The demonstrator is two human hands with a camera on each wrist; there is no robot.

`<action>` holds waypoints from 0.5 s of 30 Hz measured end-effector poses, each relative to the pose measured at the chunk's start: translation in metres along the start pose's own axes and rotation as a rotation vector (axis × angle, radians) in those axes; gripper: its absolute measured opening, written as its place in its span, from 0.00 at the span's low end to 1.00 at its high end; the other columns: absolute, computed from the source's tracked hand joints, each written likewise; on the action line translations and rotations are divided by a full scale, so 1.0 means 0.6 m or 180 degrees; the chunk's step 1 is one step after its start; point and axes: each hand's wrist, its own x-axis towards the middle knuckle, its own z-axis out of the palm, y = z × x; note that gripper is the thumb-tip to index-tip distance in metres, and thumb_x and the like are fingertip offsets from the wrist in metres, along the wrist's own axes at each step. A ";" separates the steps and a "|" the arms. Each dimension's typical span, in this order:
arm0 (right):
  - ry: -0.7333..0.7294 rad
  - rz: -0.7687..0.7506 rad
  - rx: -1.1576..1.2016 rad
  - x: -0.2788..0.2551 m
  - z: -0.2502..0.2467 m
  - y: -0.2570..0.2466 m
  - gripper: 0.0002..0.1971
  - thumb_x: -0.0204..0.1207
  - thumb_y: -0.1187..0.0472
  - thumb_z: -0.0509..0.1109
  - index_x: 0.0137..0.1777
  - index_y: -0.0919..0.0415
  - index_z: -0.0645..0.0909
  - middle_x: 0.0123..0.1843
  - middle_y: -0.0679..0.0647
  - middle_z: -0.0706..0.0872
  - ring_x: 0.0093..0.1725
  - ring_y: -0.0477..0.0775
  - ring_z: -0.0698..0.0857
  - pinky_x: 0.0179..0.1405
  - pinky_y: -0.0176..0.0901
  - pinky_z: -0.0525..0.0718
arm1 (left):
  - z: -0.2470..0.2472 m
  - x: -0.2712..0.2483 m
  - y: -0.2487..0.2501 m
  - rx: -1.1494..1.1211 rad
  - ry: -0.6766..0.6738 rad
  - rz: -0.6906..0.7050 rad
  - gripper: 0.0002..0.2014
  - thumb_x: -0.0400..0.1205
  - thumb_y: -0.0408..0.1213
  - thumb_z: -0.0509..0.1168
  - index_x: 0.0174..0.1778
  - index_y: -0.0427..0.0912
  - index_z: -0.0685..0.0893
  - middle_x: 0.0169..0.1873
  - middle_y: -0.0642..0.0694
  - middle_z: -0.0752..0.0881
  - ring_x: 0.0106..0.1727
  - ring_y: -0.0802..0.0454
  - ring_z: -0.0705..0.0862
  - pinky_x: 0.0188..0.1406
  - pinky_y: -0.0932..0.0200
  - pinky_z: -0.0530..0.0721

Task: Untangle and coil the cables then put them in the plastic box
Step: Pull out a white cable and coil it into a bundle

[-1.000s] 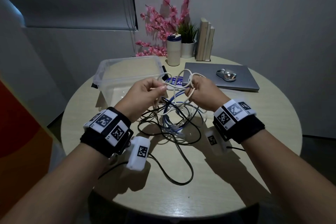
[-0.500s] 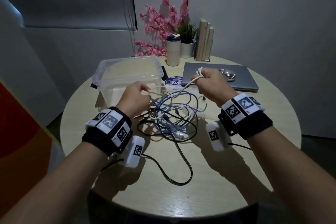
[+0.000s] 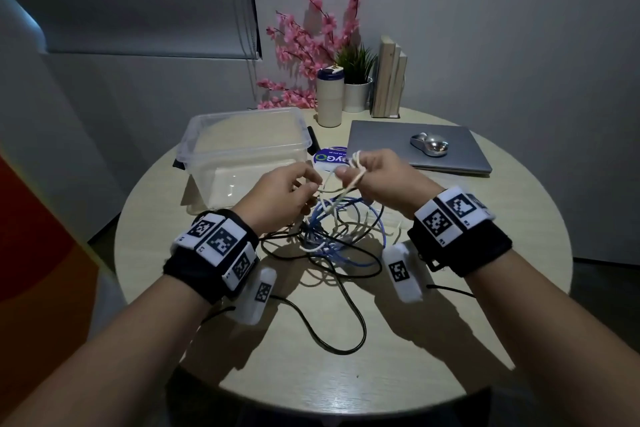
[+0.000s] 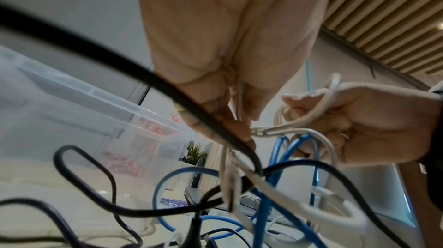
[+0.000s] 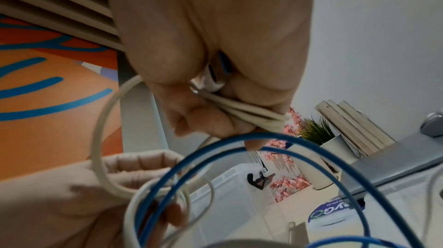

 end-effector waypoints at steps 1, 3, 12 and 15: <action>-0.0064 -0.0019 -0.0161 -0.002 0.002 0.000 0.12 0.76 0.54 0.73 0.32 0.56 0.79 0.27 0.51 0.79 0.25 0.43 0.74 0.26 0.32 0.73 | 0.000 -0.001 0.001 -0.0181 0.0078 -0.0017 0.06 0.85 0.36 0.61 0.50 0.45 0.84 0.36 0.46 0.87 0.30 0.58 0.85 0.37 0.58 0.86; -0.0102 -0.0004 -0.0387 -0.002 0.004 0.001 0.13 0.69 0.54 0.79 0.30 0.55 0.79 0.28 0.49 0.81 0.27 0.42 0.76 0.24 0.27 0.73 | -0.002 -0.004 0.005 -0.0672 0.0205 -0.0027 0.07 0.85 0.32 0.60 0.52 0.41 0.83 0.36 0.45 0.86 0.29 0.60 0.85 0.35 0.61 0.86; 0.0001 -0.0215 -0.1028 0.003 0.010 -0.004 0.07 0.71 0.63 0.72 0.33 0.60 0.80 0.32 0.58 0.82 0.32 0.51 0.78 0.33 0.42 0.75 | -0.007 -0.015 0.016 -0.1506 -0.0145 0.0328 0.20 0.82 0.20 0.58 0.60 0.49 0.81 0.54 0.49 0.87 0.51 0.59 0.84 0.47 0.63 0.81; 0.0005 -0.0153 -0.0985 0.005 0.011 0.001 0.07 0.70 0.62 0.72 0.33 0.62 0.80 0.31 0.58 0.81 0.31 0.52 0.77 0.32 0.43 0.75 | -0.015 -0.012 0.015 -0.1976 -0.0451 0.0213 0.22 0.79 0.24 0.65 0.67 0.48 0.77 0.57 0.46 0.86 0.52 0.57 0.83 0.45 0.65 0.79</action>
